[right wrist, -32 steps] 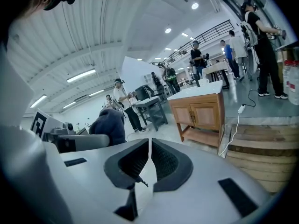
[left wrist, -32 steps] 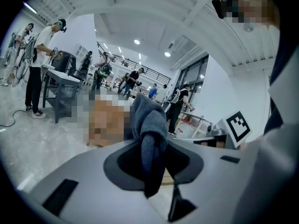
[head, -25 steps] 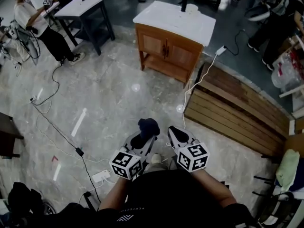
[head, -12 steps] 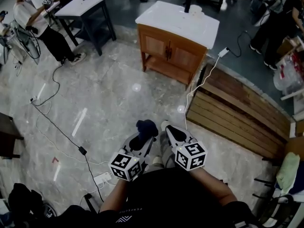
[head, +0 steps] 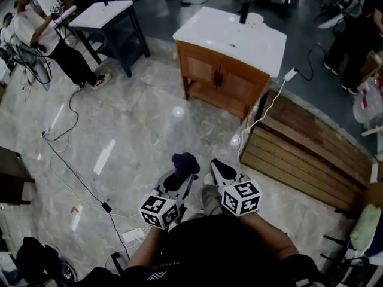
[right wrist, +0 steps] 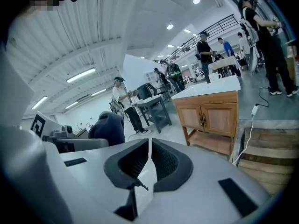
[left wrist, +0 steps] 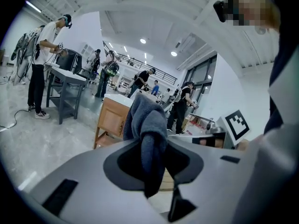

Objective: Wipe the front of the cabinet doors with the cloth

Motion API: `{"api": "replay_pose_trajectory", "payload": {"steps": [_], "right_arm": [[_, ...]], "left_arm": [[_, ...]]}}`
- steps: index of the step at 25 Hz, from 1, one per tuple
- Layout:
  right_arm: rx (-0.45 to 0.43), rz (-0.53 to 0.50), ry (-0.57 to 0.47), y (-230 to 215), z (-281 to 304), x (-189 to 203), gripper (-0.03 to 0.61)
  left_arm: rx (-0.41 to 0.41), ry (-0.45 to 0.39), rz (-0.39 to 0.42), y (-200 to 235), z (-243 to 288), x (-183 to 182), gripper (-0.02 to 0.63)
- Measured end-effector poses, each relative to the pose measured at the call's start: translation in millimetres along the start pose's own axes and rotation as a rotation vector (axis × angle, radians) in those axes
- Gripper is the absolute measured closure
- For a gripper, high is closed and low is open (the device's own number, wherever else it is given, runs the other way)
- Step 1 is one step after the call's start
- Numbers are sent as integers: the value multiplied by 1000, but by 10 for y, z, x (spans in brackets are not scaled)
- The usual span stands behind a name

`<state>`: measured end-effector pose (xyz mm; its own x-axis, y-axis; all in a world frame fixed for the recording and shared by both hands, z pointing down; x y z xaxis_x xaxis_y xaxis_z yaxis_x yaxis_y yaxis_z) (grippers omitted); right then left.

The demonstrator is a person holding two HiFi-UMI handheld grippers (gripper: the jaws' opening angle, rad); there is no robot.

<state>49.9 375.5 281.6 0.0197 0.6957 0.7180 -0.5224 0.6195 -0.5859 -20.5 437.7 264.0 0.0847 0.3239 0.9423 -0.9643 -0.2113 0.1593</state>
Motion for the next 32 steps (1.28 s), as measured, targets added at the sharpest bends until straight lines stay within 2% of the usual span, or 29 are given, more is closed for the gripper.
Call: {"api": "replay_pose_trajectory", "payload": {"steps": [4, 11, 17, 24, 32], "right_arm": [[0, 43, 14, -200, 295, -268, 534], [-19, 13, 22, -419, 706, -712, 534], [8, 57, 3, -782, 958, -1090, 534], [-4, 65, -20, -916, 1062, -1334, 534], [22, 78, -45, -1058, 1123, -1508, 534]], "left_arm": [[-3, -2, 1, 222, 341, -191, 517], [-21, 12, -3, 614, 857, -398, 517], [1, -14, 9, 736, 1335, -668, 517], [32, 26, 38, 763, 1632, -727, 517], [9, 61, 48, 929, 1810, -770, 517]]}}
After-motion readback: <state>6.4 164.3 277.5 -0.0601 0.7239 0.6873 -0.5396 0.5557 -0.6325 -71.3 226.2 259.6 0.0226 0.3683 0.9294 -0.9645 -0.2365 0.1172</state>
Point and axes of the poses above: the fingertips, and each gripper's own axes: z forward along the fingers, y to its left, x out of its underside, the point moved 1 cm from there along -z, backward along the fingers, and after that the axes turned 15 degrees about z, right-handed, at the moved point
